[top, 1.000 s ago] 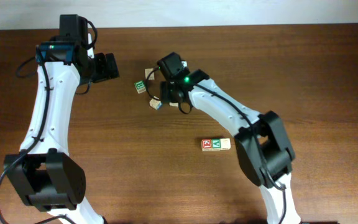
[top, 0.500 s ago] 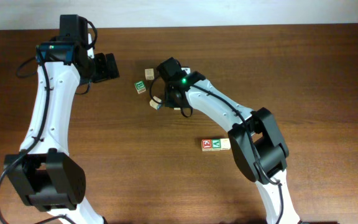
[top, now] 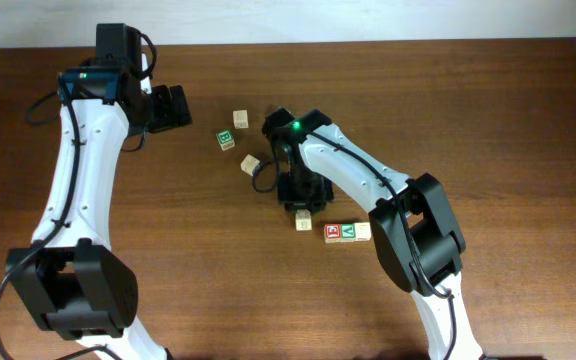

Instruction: Rotate 3 blocks

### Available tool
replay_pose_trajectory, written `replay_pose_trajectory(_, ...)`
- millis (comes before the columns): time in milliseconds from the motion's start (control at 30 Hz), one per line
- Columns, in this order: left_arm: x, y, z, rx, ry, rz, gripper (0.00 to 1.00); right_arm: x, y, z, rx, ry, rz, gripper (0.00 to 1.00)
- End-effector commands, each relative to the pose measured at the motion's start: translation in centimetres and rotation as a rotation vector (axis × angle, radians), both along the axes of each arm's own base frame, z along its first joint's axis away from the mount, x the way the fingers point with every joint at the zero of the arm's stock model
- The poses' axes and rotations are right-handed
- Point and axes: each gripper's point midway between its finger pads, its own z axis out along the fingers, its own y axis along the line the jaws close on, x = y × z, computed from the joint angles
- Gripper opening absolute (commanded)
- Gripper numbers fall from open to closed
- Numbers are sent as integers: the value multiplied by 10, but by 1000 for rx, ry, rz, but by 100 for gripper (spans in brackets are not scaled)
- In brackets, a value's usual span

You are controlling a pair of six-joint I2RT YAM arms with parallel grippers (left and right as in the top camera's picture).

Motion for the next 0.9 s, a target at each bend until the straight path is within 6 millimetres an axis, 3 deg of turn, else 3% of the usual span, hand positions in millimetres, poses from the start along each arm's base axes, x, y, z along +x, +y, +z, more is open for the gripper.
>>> replay_pose_trajectory(0, 3, 1, 1, 1, -5, 8, 99, -8, -4, -4, -7, 43, 25, 36)
replay_pose_trajectory(167, 3, 1, 1, 1, -5, 8, 99, -11, -6, -3, -10, 56, 47, 40)
replay_pose_trajectory(433, 3, 1, 1, 1, -5, 8, 99, -10, -10, -3, -17, 47, 105, 27)
replay_pose_trajectory(733, 3, 1, 1, 1, -5, 8, 99, -27, -20, 1, -64, 118, 84, 27)
replay_pose_trajectory(767, 3, 1, 1, 1, -5, 8, 99, -28, -21, 2, -69, 123, 75, 28)
replay_pose_trajectory(867, 3, 1, 1, 1, -5, 8, 99, -30, -23, 3, -76, 134, 74, 48)
